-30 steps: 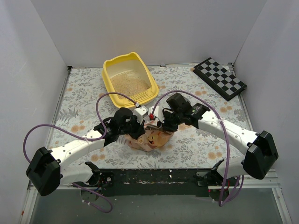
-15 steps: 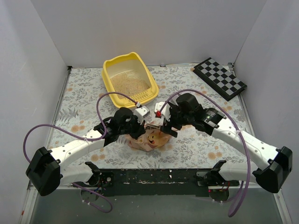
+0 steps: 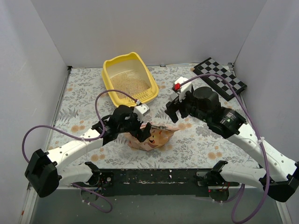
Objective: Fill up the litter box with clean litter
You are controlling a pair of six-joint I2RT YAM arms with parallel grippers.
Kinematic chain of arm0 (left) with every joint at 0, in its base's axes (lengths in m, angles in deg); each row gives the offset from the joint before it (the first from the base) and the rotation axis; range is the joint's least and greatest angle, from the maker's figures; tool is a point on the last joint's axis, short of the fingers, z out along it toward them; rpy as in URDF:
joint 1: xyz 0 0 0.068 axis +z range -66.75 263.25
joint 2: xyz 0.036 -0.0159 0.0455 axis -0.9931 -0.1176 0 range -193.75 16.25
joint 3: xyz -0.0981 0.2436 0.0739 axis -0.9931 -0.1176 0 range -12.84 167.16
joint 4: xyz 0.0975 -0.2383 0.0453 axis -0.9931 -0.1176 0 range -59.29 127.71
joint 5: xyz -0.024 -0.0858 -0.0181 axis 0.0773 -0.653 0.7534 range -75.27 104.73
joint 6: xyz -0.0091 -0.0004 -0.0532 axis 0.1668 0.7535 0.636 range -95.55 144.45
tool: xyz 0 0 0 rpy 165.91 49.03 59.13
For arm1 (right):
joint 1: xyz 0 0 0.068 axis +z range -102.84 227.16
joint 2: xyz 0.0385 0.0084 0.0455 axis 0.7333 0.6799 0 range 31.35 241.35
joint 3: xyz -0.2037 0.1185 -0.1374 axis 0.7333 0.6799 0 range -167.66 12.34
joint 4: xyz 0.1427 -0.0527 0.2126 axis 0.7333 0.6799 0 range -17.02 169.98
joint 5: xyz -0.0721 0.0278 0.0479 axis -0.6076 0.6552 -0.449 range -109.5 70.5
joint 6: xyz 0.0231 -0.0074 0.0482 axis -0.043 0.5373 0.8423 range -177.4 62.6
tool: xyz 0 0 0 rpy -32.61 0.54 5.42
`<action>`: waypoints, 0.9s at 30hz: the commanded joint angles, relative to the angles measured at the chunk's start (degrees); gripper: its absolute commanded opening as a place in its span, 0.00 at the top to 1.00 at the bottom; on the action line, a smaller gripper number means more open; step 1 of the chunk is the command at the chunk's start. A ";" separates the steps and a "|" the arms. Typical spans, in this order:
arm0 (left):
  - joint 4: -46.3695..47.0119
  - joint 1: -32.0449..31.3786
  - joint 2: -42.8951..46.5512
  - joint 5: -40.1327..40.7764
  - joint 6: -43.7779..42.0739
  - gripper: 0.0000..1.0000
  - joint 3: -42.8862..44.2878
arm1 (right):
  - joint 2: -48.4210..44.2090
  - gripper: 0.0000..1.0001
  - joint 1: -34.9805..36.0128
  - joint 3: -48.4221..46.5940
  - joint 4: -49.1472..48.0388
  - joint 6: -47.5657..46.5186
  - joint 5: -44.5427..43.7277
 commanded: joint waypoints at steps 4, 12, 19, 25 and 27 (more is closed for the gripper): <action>-6.63 -0.20 3.99 6.81 2.77 0.02 10.35 | 0.99 0.04 0.09 -6.03 7.04 17.42 -15.69; -12.09 -0.20 1.01 23.94 9.38 0.02 21.52 | -1.73 0.03 0.09 -6.23 6.19 22.81 -20.38; -5.41 -0.20 5.48 27.56 8.23 0.02 18.45 | -7.97 0.03 0.09 1.68 -0.66 17.54 -19.32; -6.19 -0.20 2.51 30.47 8.59 0.02 19.85 | -5.43 0.03 0.00 -2.96 4.07 17.27 -24.69; -6.81 -0.20 1.36 28.37 8.32 0.02 20.82 | -5.07 0.02 0.00 -4.55 4.33 17.44 -26.35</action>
